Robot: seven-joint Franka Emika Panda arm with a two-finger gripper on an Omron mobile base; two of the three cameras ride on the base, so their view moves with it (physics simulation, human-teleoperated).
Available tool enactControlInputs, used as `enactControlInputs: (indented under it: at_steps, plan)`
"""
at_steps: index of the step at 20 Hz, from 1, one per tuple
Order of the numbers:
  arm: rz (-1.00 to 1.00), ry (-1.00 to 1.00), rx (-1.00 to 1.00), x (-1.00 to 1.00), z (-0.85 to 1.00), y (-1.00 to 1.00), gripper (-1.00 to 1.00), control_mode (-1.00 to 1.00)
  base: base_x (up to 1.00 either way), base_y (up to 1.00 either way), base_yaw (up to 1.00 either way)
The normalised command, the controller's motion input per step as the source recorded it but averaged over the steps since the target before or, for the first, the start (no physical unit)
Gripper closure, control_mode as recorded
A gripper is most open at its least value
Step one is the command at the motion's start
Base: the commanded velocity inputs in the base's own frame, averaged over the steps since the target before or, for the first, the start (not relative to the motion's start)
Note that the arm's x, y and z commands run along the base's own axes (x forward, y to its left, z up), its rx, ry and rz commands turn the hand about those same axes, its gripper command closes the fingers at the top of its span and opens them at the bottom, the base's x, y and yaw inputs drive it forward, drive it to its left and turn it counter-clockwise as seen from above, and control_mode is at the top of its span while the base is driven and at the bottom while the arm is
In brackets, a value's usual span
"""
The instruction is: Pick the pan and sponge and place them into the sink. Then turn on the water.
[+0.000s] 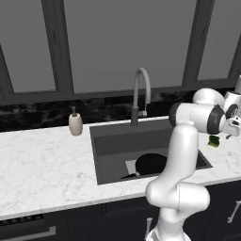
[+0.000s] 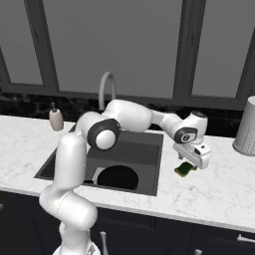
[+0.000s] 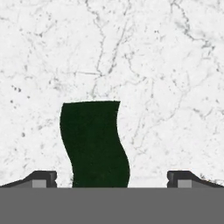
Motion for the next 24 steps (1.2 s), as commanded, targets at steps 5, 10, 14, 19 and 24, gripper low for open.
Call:
enactControlInputs:
  at_steps: [5, 10, 14, 19, 24]
  plan:
    - [0.00, 0.00, 0.00, 0.00, -0.23, 0.00, -1.00, -1.00, 0.00, 0.00, 0.00]
    - [0.04, 0.00, 0.00, 0.00, -0.22, 0.13, -1.00, -1.00, 0.00, 0.00, 0.00]
    - [0.03, 0.00, 0.00, 0.00, -0.22, 0.01, -1.00, -1.00, 0.00, 0.00, 0.00]
    - [0.03, 0.00, 0.00, 0.00, -0.26, 0.01, -1.00, -1.00, 0.00, 0.00, 0.00]
    - [0.10, 0.00, 0.00, 0.00, -0.32, 0.21, -1.00, -1.00, 0.00, 0.00, 0.00]
